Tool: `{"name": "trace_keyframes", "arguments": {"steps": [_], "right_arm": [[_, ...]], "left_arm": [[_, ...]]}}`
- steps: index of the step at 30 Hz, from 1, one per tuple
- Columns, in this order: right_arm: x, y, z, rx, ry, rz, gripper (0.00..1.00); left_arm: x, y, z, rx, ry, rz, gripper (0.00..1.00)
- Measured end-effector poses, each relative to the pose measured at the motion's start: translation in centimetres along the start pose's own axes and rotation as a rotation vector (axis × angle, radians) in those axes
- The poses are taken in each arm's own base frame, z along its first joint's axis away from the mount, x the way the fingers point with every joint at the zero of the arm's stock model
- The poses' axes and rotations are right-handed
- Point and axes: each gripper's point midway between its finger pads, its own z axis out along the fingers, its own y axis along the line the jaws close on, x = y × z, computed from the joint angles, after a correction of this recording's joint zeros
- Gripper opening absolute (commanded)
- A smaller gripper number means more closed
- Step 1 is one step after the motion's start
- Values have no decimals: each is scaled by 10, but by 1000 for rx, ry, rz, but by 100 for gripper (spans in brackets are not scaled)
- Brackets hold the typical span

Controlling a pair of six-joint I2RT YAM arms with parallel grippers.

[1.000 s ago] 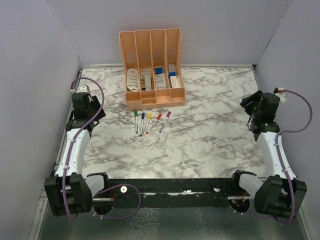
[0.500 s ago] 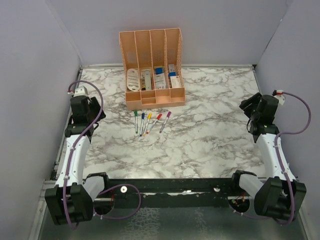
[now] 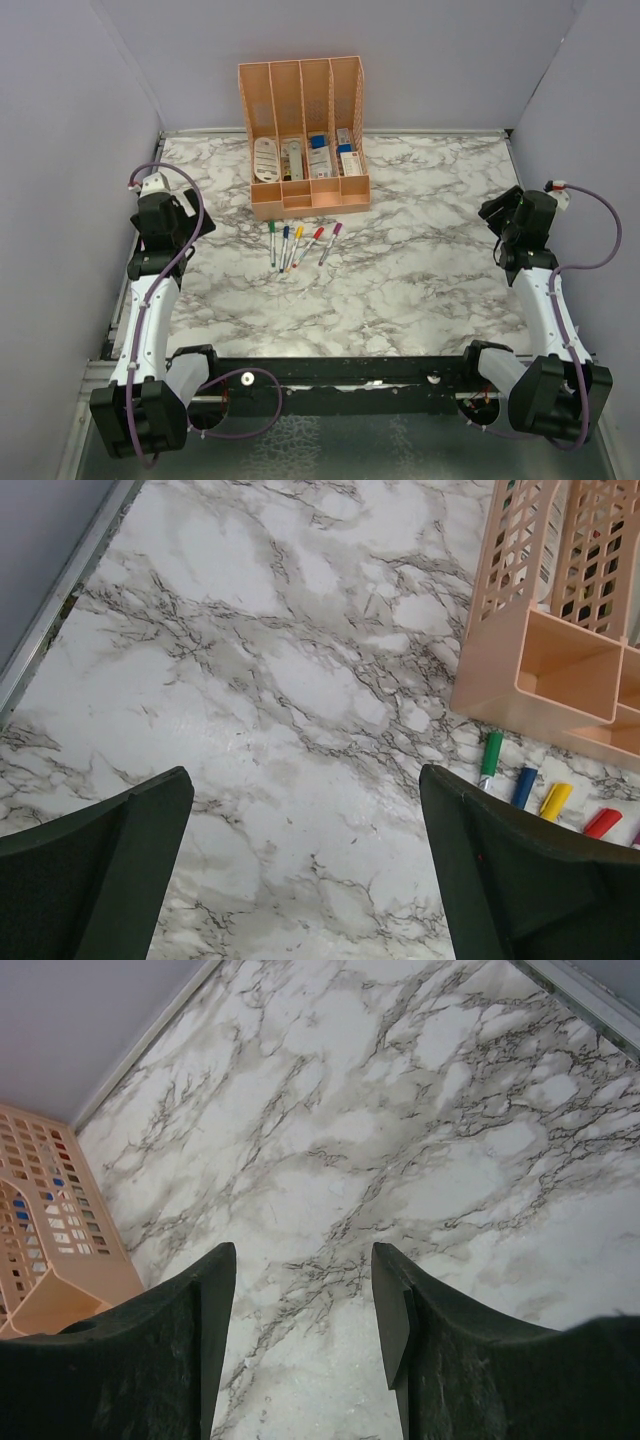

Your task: Insert the pens into the pen caps

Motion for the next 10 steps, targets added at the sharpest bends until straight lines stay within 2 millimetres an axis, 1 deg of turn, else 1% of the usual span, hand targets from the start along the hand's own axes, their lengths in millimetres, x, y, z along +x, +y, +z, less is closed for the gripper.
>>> {"name": "trace_keyframes", "arguments": {"steps": [10], "right_arm": [[1, 0, 1, -3, 6, 0, 57]], "left_arm": [[-1, 4, 0, -27, -9, -5, 99]]}}
